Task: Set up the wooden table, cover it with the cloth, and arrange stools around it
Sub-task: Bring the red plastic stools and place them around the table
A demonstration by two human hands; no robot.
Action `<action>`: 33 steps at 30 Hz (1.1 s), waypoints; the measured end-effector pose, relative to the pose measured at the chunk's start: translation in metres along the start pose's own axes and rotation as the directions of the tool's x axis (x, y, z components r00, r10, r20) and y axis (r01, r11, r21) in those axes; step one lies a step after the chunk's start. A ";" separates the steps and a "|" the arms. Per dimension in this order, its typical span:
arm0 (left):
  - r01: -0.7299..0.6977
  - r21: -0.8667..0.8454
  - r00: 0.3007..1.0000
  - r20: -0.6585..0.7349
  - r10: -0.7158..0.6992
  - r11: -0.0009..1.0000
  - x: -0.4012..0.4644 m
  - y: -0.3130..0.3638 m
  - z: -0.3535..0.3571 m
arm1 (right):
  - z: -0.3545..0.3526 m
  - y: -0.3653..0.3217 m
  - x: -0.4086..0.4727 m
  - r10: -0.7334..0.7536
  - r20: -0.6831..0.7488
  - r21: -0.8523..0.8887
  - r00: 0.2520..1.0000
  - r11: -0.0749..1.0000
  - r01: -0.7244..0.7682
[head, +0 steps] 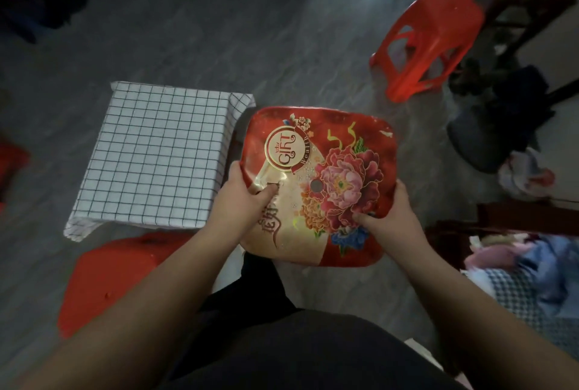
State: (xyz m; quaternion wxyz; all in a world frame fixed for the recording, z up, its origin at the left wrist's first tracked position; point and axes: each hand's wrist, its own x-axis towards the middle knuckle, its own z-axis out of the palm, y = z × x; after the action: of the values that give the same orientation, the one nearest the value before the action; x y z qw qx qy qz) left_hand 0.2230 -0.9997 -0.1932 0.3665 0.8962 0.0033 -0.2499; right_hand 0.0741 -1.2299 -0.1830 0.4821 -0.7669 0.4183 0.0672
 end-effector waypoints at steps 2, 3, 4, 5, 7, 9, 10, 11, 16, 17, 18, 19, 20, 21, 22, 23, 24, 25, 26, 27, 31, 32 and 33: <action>0.018 0.008 1.000 0.012 -0.018 1.000 0.038 -0.001 -0.019 | 0.020 -0.025 0.025 0.032 0.000 -0.014 0.999 0.999 -0.032; 0.023 0.015 1.000 0.017 -0.023 1.000 0.057 -0.001 -0.027 | 0.029 -0.038 0.037 0.040 -0.002 -0.024 0.999 0.999 -0.040; 0.026 0.019 0.999 0.023 -0.026 0.999 0.076 -0.001 -0.033 | 0.037 -0.048 0.051 0.037 0.001 -0.028 0.999 0.999 -0.037; 0.031 0.022 0.999 0.026 -0.032 0.999 0.093 -0.002 -0.036 | 0.045 -0.057 0.065 0.048 0.002 -0.033 0.999 0.998 -0.048; 0.043 0.020 0.998 0.038 -0.044 0.999 0.129 -0.006 -0.036 | 0.061 -0.068 0.097 0.064 -0.002 -0.040 0.998 0.997 -0.064; 0.050 0.021 0.997 0.057 -0.051 0.999 0.158 -0.014 -0.028 | 0.075 -0.069 0.126 0.080 0.017 -0.037 0.997 0.996 -0.079; 0.068 0.021 0.996 0.061 -0.070 0.997 0.177 -0.020 -0.021 | 0.084 -0.065 0.145 0.096 0.021 -0.049 0.995 0.994 -0.095; 0.090 0.015 0.994 0.063 -0.090 0.996 0.194 -0.026 -0.012 | 0.093 -0.059 0.165 0.105 0.023 -0.058 0.994 0.993 -0.104; 0.191 0.010 0.977 0.100 -0.191 0.982 0.274 -0.071 0.054 | 0.139 -0.007 0.261 0.155 0.042 -0.117 0.987 0.982 -0.149; 0.206 0.014 0.973 0.101 -0.206 0.978 0.287 -0.081 0.068 | 0.149 0.007 0.279 0.159 0.050 -0.128 0.986 0.980 -0.152; 0.222 0.025 0.969 0.103 -0.224 0.975 0.299 -0.094 0.082 | 0.160 0.018 0.295 0.161 0.063 -0.135 0.985 0.979 -0.152; 0.239 0.038 0.965 0.104 -0.242 0.970 0.311 -0.106 0.094 | 0.170 0.029 0.310 0.167 0.074 -0.146 0.983 0.977 -0.155; 0.260 0.051 0.958 0.106 -0.265 0.964 0.322 -0.118 0.104 | 0.181 0.039 0.323 0.175 0.085 -0.157 0.981 0.975 -0.160; 0.281 0.057 0.952 0.110 -0.286 0.958 0.333 -0.129 0.112 | 0.192 0.048 0.335 0.187 0.096 -0.160 0.978 0.972 -0.170; 0.301 0.058 0.945 0.116 -0.306 0.952 0.343 -0.140 0.120 | 0.203 0.057 0.345 0.199 0.101 -0.162 0.975 0.970 -0.181; 0.312 0.066 0.941 0.120 -0.318 0.948 0.353 -0.149 0.126 | 0.215 0.065 0.354 0.204 0.105 -0.158 0.973 0.970 -0.186; 0.320 0.081 0.937 0.120 -0.328 0.944 0.361 -0.157 0.130 | 0.226 0.073 0.362 0.217 0.111 -0.158 0.970 0.967 -0.198; 0.329 0.098 0.933 0.122 -0.339 0.939 0.368 -0.165 0.134 | 0.237 0.080 0.368 0.228 0.120 -0.161 0.966 0.965 -0.208; 0.338 0.109 0.928 0.128 -0.351 0.935 0.375 -0.171 0.137 | 0.246 0.086 0.374 0.241 0.124 -0.164 0.963 0.962 -0.220; 0.342 0.118 0.924 0.135 -0.357 0.932 0.380 -0.176 0.140 | 0.254 0.093 0.377 0.256 0.129 -0.161 0.958 0.959 -0.235; 0.323 0.128 0.933 0.126 -0.338 0.938 0.391 -0.188 0.144 | 0.270 0.108 0.385 0.288 0.114 -0.177 0.951 0.948 -0.266; 0.314 0.135 0.936 0.125 -0.330 0.940 0.392 -0.190 0.143 | 0.271 0.109 0.385 0.290 0.110 -0.186 0.951 0.945 -0.267; 0.307 0.139 0.937 0.131 -0.324 0.942 0.392 -0.192 0.142 | 0.271 0.108 0.386 0.291 0.115 -0.196 0.950 0.944 -0.266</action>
State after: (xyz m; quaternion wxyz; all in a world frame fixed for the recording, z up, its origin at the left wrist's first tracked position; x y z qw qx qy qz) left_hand 0.4663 -1.0223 -0.5818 0.2681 0.8822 0.1048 -0.3726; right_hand 0.3267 -1.2566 -0.5952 0.4258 -0.7332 0.4795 0.2263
